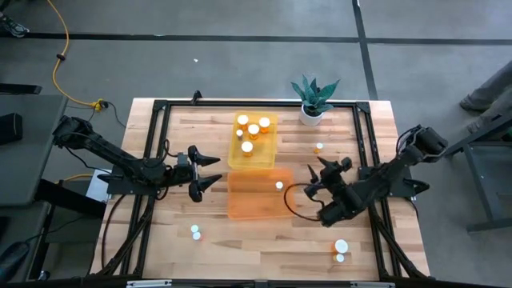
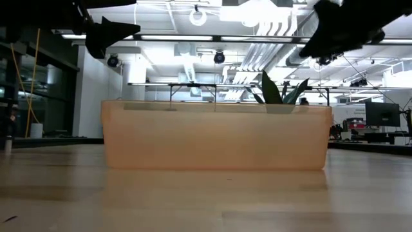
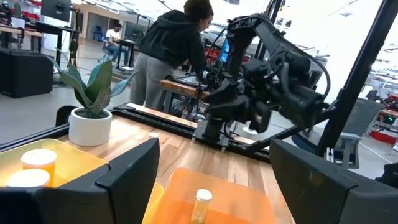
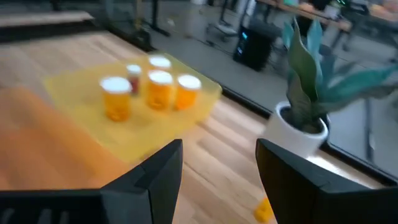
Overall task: Pick and place medicine bottles into bin by pill shape (circle, oval)
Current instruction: Put the orange tablet bottle into the orange bin
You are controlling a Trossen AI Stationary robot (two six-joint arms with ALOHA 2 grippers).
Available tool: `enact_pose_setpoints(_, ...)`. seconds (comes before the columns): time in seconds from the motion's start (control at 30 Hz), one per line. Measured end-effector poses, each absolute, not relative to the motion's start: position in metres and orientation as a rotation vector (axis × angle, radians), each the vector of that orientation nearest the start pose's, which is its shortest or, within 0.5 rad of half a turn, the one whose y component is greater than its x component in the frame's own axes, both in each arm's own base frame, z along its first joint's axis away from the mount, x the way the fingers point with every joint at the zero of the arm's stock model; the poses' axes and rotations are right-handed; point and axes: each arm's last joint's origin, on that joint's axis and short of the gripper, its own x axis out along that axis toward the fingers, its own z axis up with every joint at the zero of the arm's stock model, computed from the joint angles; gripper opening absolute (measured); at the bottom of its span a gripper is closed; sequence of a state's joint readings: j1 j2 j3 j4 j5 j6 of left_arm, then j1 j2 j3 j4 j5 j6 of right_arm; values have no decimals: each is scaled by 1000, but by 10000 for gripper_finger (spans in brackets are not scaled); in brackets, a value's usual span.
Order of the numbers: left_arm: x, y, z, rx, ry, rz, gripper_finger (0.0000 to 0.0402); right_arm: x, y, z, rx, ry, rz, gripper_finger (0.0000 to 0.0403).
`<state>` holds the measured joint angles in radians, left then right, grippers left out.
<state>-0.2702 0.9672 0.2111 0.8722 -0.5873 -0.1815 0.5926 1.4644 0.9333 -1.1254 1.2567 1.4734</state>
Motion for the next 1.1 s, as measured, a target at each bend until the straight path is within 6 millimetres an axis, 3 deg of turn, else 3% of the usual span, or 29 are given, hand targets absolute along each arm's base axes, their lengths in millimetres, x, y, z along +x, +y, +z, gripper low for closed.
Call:
enact_pose_setpoints(0.23, 179, -33, 207, -228, -135, 307, 291, 234, 81, 200, 10, 571, -1027, 197)
enact_pose_setpoints(0.43, 179, -33, 207, -228, -135, 307, 291, 265, 82, 202, -84, 614, -852, 197)
enact_pose_setpoints(0.63, 179, -33, 207, -230, -135, 306, 291, 277, 79, 205, -167, 699, -687, 197)
enact_pose_setpoints(0.9, 179, -33, 207, -227, -134, 288, 291, 265, 52, 204, -172, 794, -680, 197)
enact_pose_setpoints(1.1, 179, -34, 207, -227, -133, 280, 291, 226, 37, 195, -5, 683, -481, 197)
